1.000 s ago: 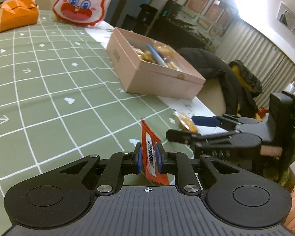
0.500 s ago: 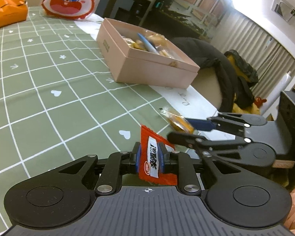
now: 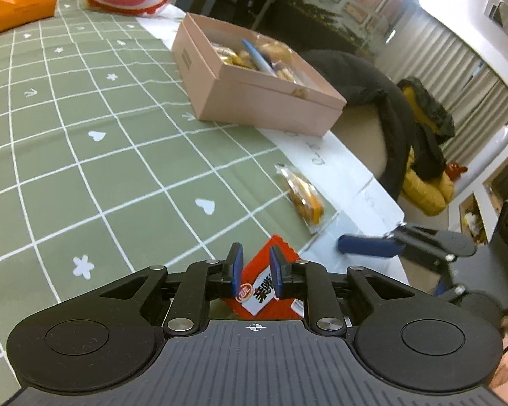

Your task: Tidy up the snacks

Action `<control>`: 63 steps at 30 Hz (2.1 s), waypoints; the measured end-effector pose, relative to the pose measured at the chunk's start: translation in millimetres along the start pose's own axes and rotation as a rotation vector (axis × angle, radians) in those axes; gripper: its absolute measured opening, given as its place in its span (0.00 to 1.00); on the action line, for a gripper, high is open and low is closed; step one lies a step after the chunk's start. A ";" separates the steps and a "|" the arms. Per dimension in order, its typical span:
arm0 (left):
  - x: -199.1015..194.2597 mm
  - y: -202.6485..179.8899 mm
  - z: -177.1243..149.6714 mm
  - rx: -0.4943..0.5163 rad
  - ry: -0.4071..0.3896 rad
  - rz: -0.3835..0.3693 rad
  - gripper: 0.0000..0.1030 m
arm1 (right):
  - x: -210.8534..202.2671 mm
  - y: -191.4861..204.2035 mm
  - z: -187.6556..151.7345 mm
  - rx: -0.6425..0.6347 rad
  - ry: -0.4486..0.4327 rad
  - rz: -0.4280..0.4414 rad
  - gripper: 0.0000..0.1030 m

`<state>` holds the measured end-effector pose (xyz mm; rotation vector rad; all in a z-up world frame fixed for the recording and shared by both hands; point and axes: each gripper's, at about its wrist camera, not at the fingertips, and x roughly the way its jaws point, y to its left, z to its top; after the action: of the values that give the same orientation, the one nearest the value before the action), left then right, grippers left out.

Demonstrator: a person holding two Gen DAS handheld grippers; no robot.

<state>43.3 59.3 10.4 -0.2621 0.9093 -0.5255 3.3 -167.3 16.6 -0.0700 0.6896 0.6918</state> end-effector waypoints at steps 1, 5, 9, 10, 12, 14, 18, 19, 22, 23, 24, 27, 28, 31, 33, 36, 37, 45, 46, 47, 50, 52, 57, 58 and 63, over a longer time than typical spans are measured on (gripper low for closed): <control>-0.7 -1.0 -0.6 0.001 0.010 -0.001 0.21 | 3.0 4.4 -1.8 -0.016 0.011 0.009 0.67; -6.5 0.3 -4.5 -0.015 0.036 -0.024 0.26 | 4.8 12.4 -7.9 -0.079 -0.018 -0.029 0.67; -12.6 12.4 -9.5 -0.104 0.051 -0.140 0.26 | 3.6 3.2 -8.3 -0.065 -0.027 -0.044 0.67; -12.1 15.0 -11.0 -0.129 0.063 -0.189 0.24 | 3.4 1.1 -9.0 -0.064 -0.031 -0.047 0.67; -8.0 17.4 -14.7 -0.173 0.089 -0.271 0.24 | 2.8 -0.1 -11.6 -0.076 -0.040 -0.056 0.67; -3.2 15.1 -16.3 -0.182 0.099 -0.241 0.24 | 2.6 1.8 -14.5 -0.094 -0.053 -0.069 0.67; 0.3 8.0 -14.2 -0.144 0.048 -0.151 0.19 | 2.3 1.0 -15.6 -0.095 -0.063 -0.066 0.68; 0.7 5.2 -14.8 -0.125 0.040 -0.143 0.19 | 2.2 0.8 -16.0 -0.097 -0.064 -0.067 0.68; 1.6 -3.0 -22.3 -0.103 0.032 -0.151 0.18 | 0.8 0.7 -18.3 -0.104 -0.067 -0.071 0.70; 1.7 -5.9 -25.5 -0.102 0.034 -0.159 0.17 | 0.5 0.6 -18.8 -0.104 -0.068 -0.070 0.70; 2.0 -8.0 -29.1 -0.104 0.034 -0.166 0.17 | 0.2 0.2 -19.1 -0.101 -0.070 -0.068 0.70; 2.2 -10.9 -37.4 -0.117 0.009 -0.169 0.13 | -0.9 -2.0 -18.5 -0.091 -0.072 -0.060 0.71; 2.5 -11.0 -38.5 -0.120 0.002 -0.169 0.13 | -1.5 -3.9 -17.8 -0.083 -0.069 -0.060 0.71; -0.9 -15.9 -40.5 -0.098 -0.041 -0.124 0.13 | -6.7 -13.9 -11.2 -0.033 -0.081 -0.093 0.71; -5.8 -21.4 -39.3 -0.063 -0.079 -0.090 0.12 | -8.7 -23.0 0.3 0.026 -0.087 -0.104 0.71; -12.0 -26.6 -37.8 -0.032 -0.111 -0.064 0.11 | 1.0 -36.3 23.9 0.108 -0.072 -0.102 0.71; -13.6 -26.2 -38.1 -0.034 -0.115 -0.061 0.11 | 7.5 -38.5 30.3 0.124 -0.060 -0.105 0.70; -18.7 -26.7 -41.0 -0.030 -0.131 -0.040 0.11 | 50.9 -17.3 42.7 0.017 0.039 -0.157 0.39; -16.9 -28.2 -40.5 -0.025 -0.125 -0.045 0.11 | 50.0 -14.7 41.5 -0.006 0.039 -0.170 0.30; -14.2 -30.5 -39.7 -0.019 -0.118 -0.047 0.12 | 47.7 -13.5 39.9 -0.025 0.042 -0.175 0.27; -1.6 -40.3 -36.5 0.019 -0.096 -0.020 0.15 | 38.0 -16.1 35.6 -0.033 0.040 -0.163 0.24; 4.3 -44.9 -33.2 0.032 -0.086 -0.024 0.15 | 33.1 -18.7 32.4 -0.038 0.035 -0.173 0.23; 4.7 -40.3 -21.4 0.020 -0.125 0.043 0.15 | 22.1 -27.9 22.7 -0.026 0.020 -0.187 0.23; 4.2 -34.8 -17.0 -0.008 -0.135 0.054 0.15 | 20.6 -29.5 22.1 -0.021 0.018 -0.182 0.23; 2.1 -7.8 -2.5 -0.164 -0.098 0.012 0.18 | 11.0 -25.8 20.6 -0.009 -0.013 -0.136 0.54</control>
<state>39.8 51.6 10.8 -0.4271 0.8593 -0.4236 36.8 -175.4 21.9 -0.1196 0.6627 0.5650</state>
